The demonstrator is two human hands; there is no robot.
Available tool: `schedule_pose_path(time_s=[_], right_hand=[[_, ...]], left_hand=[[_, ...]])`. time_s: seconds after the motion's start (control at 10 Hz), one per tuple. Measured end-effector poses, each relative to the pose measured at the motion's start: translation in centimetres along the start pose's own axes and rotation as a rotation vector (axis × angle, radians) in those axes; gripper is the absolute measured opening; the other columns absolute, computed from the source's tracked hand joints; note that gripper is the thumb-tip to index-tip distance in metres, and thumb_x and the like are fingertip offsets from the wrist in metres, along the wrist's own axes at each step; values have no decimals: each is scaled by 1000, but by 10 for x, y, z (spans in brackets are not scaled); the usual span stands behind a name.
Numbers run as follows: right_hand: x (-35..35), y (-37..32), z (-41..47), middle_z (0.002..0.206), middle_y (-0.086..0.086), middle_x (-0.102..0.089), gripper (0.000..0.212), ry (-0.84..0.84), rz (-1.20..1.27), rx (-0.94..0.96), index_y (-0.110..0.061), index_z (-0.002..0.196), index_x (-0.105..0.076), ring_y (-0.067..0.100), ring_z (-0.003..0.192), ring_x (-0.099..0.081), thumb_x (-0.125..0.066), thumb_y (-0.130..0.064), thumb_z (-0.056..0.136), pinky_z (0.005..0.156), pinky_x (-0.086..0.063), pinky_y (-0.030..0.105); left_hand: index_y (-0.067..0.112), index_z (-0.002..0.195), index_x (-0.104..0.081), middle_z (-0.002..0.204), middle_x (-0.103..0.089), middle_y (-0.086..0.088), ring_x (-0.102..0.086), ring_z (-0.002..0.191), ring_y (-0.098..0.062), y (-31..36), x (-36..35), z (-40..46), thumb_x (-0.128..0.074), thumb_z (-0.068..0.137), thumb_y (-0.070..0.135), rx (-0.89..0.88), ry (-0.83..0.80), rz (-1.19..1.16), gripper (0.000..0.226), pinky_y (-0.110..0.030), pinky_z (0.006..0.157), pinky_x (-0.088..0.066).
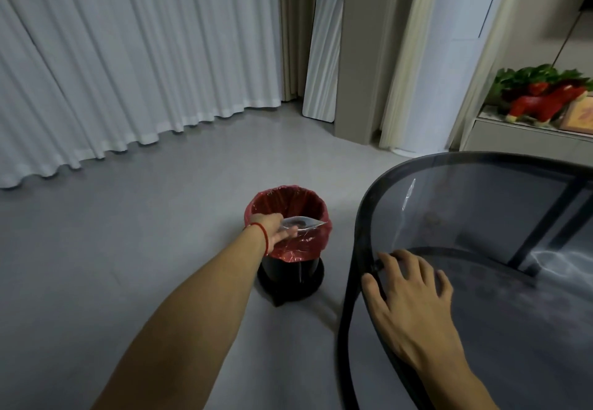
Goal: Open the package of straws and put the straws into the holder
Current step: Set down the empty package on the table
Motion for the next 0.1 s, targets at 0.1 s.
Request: schedule_pose_path(time_s=[0.1], right_hand=[[1, 1, -1, 152, -1, -44, 54, 27, 7, -12, -30, 142, -51, 19, 148, -32, -30, -57, 100, 126, -15, 59]], left_hand=[[2, 133, -46, 113, -57, -22, -72, 68, -35, -9, 6, -8, -55, 100, 22, -12, 9, -79, 39, -34, 53, -61]])
Point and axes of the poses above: each hand's wrist, its own z-axis towards the middle knuckle, its own x-axis out of the back of the hand, y = z × x, the point moved 4 cm from there along z, towards the middle knuckle
